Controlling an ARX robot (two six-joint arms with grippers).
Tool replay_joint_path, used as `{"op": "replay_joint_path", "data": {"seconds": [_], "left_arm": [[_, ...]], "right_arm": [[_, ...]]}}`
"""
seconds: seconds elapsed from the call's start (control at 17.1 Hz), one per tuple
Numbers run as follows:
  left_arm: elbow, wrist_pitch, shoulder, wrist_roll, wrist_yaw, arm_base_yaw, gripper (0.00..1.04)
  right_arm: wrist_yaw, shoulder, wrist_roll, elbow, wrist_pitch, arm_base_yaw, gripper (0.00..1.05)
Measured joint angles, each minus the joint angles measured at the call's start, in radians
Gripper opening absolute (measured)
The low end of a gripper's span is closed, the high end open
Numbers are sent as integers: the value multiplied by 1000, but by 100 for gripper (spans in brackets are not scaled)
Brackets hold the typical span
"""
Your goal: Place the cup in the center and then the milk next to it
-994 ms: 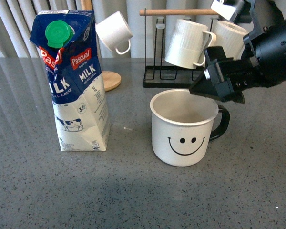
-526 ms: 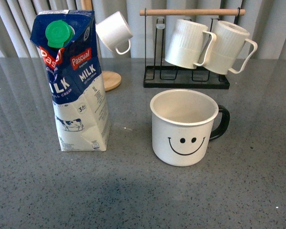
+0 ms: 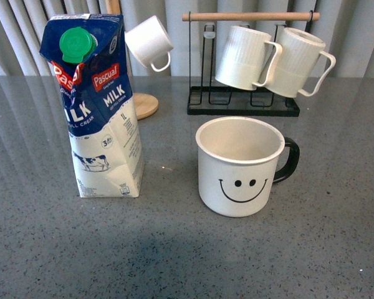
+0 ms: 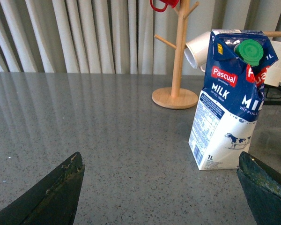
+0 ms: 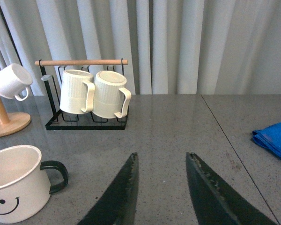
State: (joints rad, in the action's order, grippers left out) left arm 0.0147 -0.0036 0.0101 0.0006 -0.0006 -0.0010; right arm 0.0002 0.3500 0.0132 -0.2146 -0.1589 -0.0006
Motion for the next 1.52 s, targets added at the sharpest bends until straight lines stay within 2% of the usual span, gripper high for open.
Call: {"op": "replay_joint_path", "data": {"seconds": [0.18,0.23,0.76,0.88,1.52], "left_arm": [[0,0,0,0,0,0,98],[0,0,0,0,0,0,98],[0,0,0,0,0,0,98],[0,0,0,0,0,0,98],[0,0,0,0,0,0,98]], "right_arm": [[0,-30,-4,59,4,0,6],[0,-43,-7,77,6,0,2],[0,-153,-7,152,27,0,2],[-1,-265,-7,164,161,0,2],[-1,-346,-8,201,163,0,4]]}}
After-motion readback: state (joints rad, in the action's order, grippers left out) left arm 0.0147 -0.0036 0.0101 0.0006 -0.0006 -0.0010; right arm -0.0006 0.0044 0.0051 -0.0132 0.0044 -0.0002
